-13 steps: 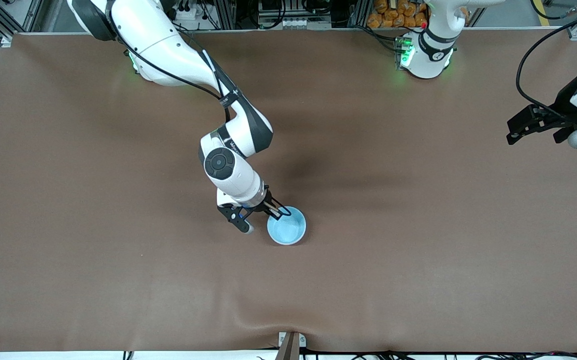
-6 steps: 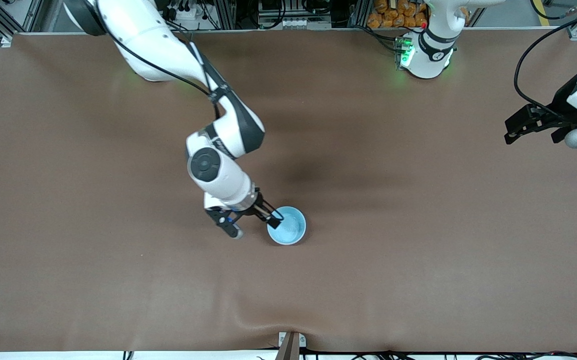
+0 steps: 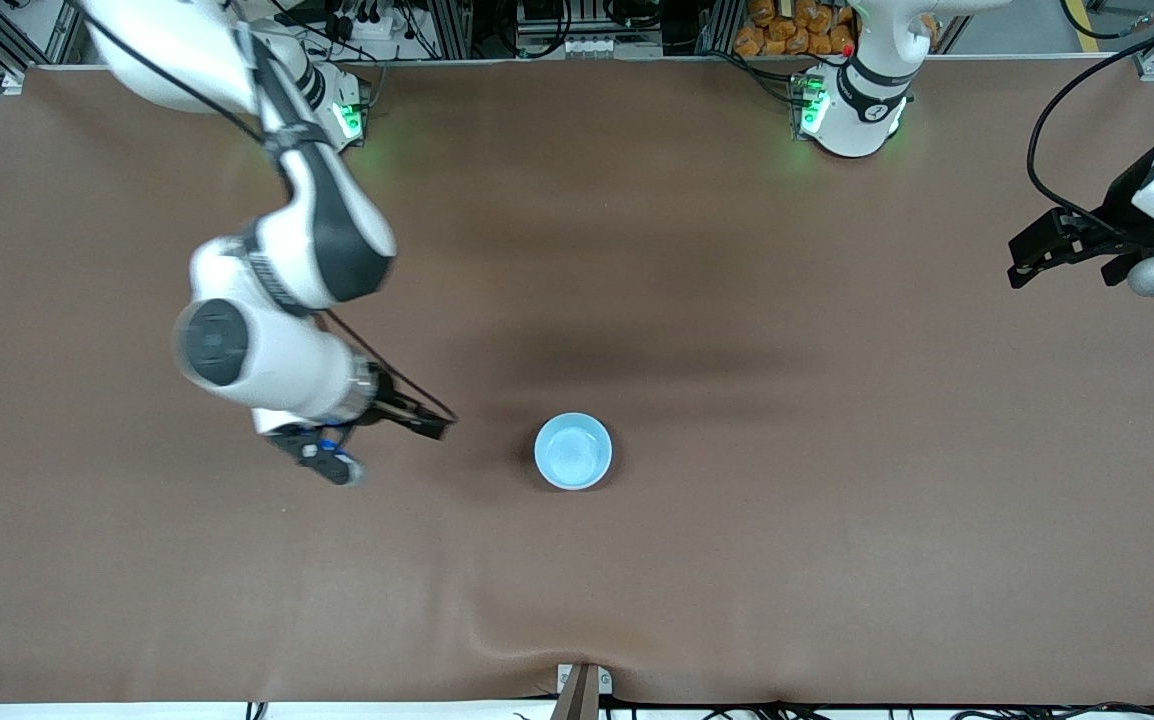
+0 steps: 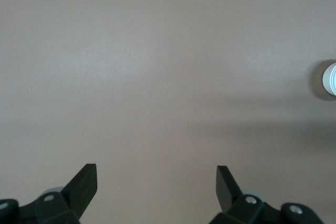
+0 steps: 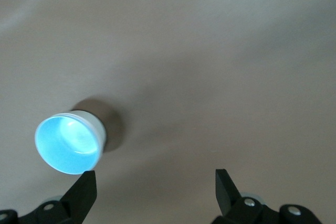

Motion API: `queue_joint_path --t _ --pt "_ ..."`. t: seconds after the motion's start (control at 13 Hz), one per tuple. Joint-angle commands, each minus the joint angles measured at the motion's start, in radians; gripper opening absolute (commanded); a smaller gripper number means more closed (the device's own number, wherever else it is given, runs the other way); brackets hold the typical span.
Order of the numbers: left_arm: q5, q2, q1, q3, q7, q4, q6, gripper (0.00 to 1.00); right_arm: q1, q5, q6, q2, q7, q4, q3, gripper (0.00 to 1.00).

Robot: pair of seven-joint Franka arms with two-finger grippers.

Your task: Stack pink and blue bowls on white bowl

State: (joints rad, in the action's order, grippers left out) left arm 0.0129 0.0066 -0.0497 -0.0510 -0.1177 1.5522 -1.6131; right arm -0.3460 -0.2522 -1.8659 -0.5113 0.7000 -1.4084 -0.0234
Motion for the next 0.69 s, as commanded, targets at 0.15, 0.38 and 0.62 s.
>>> queue_joint_path --t 0.15,0.38,0.62 --pt "0.004 -0.010 0.005 -0.006 0.001 -0.003 0.015 1.00 0.194 0.008 0.070 0.206 -0.394 -0.223 0.020 1.00" --pt "0.004 -0.008 0.005 -0.006 0.000 -0.003 0.015 1.00 0.278 0.011 0.089 0.341 -0.603 -0.332 0.019 1.00" --pt "0.004 -0.008 0.004 -0.006 -0.002 -0.003 0.015 1.00 0.318 0.147 0.134 0.440 -0.686 -0.334 0.020 1.00"
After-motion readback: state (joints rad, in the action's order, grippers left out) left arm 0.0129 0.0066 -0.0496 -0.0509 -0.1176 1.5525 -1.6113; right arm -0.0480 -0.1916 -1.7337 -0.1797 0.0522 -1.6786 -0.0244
